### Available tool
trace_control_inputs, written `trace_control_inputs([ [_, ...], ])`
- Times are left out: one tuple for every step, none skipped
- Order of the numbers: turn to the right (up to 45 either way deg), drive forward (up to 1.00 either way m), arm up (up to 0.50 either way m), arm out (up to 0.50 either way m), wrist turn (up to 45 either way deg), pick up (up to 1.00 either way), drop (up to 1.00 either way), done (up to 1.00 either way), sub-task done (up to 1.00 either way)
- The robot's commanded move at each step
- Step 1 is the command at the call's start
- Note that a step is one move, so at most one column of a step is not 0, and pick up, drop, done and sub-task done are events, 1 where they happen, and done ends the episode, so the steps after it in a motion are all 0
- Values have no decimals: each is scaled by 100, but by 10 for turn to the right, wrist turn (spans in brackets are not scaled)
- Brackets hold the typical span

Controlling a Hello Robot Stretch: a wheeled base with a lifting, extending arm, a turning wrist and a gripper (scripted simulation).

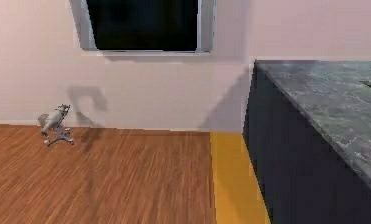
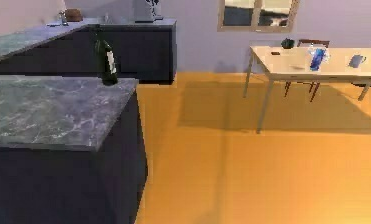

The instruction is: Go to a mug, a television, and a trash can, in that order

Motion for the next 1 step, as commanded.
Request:
trace_control_inputs([
  [0, 100, 0, 0, 0, 0, 0, 0, 0],
])
